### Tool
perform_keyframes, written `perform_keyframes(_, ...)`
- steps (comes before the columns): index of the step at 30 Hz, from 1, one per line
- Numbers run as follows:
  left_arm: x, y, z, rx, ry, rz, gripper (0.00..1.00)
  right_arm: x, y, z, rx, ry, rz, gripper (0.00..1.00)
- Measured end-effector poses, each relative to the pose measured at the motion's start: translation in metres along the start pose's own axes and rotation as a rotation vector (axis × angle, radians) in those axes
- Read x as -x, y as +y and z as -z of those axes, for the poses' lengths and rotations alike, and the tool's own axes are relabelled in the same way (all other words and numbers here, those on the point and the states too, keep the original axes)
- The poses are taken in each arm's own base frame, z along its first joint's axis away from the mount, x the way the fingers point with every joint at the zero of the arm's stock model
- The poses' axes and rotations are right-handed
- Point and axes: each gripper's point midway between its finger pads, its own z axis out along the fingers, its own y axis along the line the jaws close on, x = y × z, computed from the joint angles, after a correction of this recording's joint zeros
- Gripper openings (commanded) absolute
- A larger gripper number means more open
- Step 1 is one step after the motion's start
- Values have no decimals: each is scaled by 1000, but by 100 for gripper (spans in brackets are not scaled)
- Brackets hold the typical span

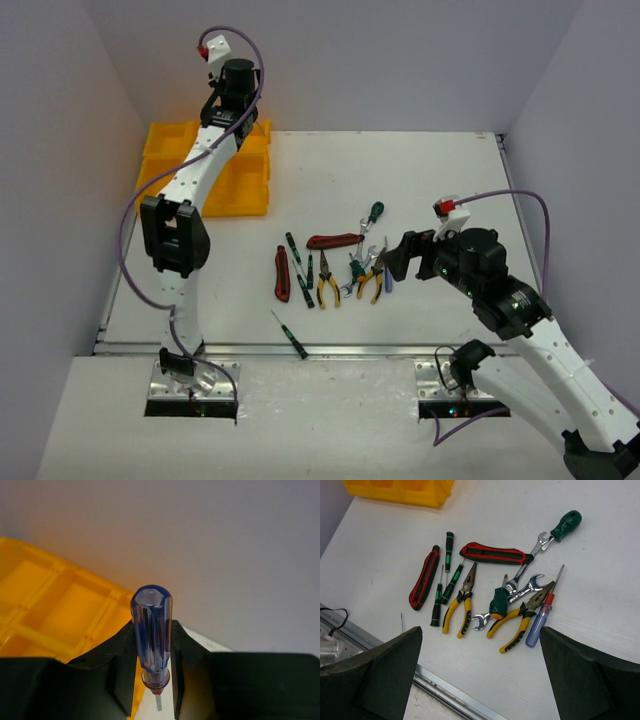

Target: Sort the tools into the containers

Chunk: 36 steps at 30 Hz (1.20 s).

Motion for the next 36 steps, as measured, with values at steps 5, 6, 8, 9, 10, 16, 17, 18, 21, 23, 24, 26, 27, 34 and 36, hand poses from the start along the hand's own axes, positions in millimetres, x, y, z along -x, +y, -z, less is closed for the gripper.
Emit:
perform_keyframes(5, -22, 10, -57, 24, -53, -125, 0, -11, 4, -3, 32, 41, 4, 99)
perform_keyframes(6, -27, 13, -65, 27, -64, -150, 0, -13, 5, -4, 38, 47, 4, 99)
perform_keyframes(8, -40, 18, -76, 30, -74, -194, 0, -15, 7, -5, 49, 58, 4, 99)
perform_keyframes(9, -48, 19, -81, 29, -72, -211, 0, -16, 6, -6, 50, 61, 5, 99)
perform_keyframes(10, -56, 19, -87, 26, -69, -226, 0, -17, 6, -6, 49, 64, 5, 99)
perform_keyframes(16, -109, 18, -114, -22, -3, -257, 0, -29, 1, -11, 35, 94, 6, 99)
perform_keyframes(17, -115, 18, -116, -31, 12, -256, 0, -31, 0, -12, 32, 100, 5, 99)
perform_keyframes(18, -121, 19, -116, -38, 26, -252, 0, -33, -1, -14, 28, 109, 5, 99)
perform_keyframes(21, -128, 19, -117, -56, 59, -234, 6, -40, -2, -22, 23, 137, -2, 99)
perform_keyframes(23, -127, 18, -118, -73, 63, -222, 8, -46, -3, -27, 18, 163, -10, 99)
perform_keyframes(24, -127, 17, -118, -81, 66, -218, 9, -50, -4, -29, 16, 173, -13, 99)
perform_keyframes(26, -129, 16, -118, -96, 79, -217, 11, -54, -5, -31, 15, 186, -17, 99)
perform_keyframes(27, -131, 16, -117, -102, 86, -217, 11, -55, -5, -31, 15, 188, -19, 99)
perform_keyframes(34, -150, 14, -118, -131, 146, -206, 48, -63, -7, -33, 10, 202, -32, 99)
perform_keyframes(36, -153, 13, -118, -134, 158, -196, 64, -66, -8, -33, 7, 209, -35, 99)
